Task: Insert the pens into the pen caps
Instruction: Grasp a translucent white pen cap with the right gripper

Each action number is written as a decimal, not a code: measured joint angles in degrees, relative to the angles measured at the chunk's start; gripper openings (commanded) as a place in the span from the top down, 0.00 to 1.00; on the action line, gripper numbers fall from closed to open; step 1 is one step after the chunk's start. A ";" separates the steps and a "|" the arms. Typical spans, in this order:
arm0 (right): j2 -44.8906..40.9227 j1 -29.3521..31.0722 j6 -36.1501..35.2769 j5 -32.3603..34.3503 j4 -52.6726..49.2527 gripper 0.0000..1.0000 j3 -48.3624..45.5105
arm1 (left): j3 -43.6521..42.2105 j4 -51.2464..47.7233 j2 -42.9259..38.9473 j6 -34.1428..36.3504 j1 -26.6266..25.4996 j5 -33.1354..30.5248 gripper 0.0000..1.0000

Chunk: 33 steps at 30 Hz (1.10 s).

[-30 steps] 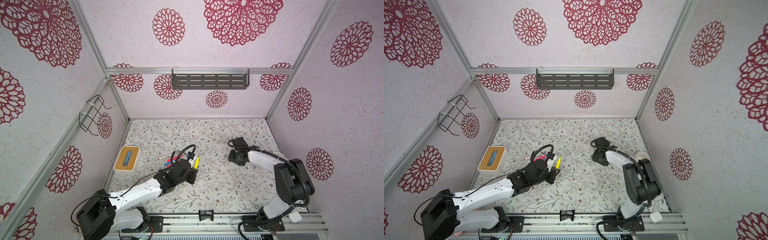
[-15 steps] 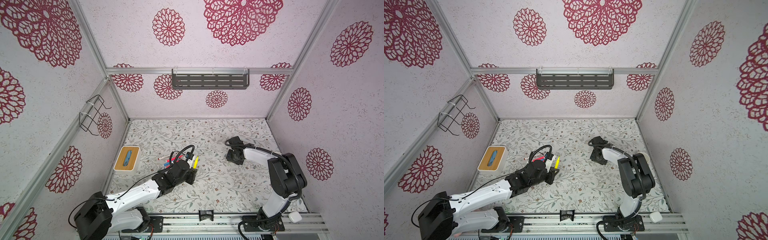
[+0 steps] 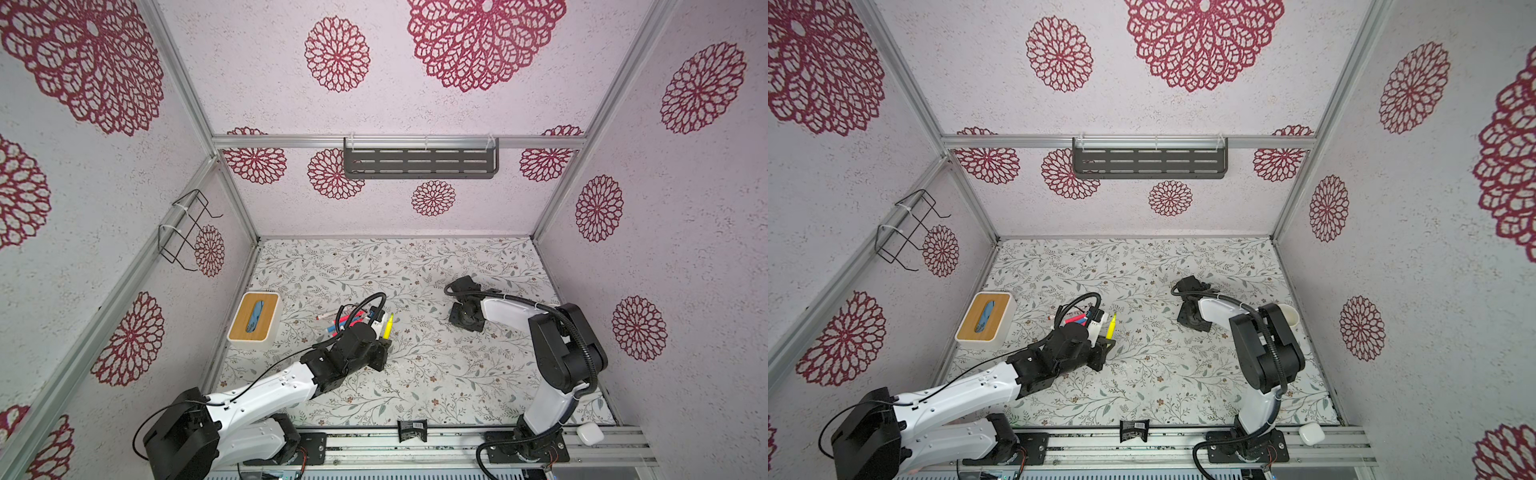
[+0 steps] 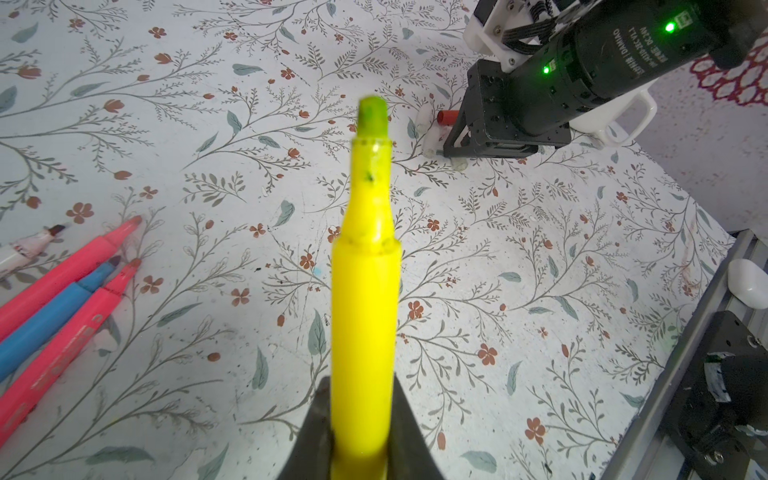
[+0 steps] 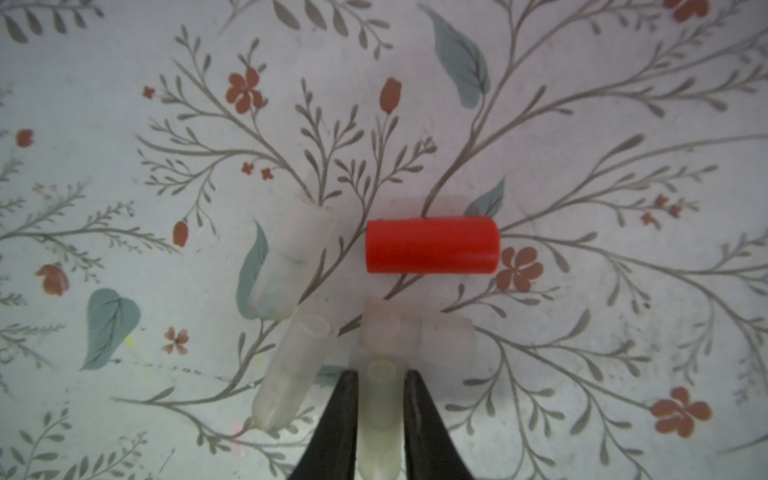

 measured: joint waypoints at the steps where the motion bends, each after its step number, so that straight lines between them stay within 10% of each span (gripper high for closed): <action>1: -0.33 0.26 -0.02 0.28 0.37 0.81 -0.48 | -0.04 0.00 0.00 -0.04 0.00 -0.04 1.00; 19: -5.79 3.21 0.00 1.79 0.11 0.67 -6.99 | -0.13 0.09 0.00 -0.11 -0.02 -0.04 1.00; 33: -4.02 3.21 -0.96 1.57 -0.07 0.81 -4.96 | -0.66 0.13 0.00 -0.07 -0.02 -0.50 1.00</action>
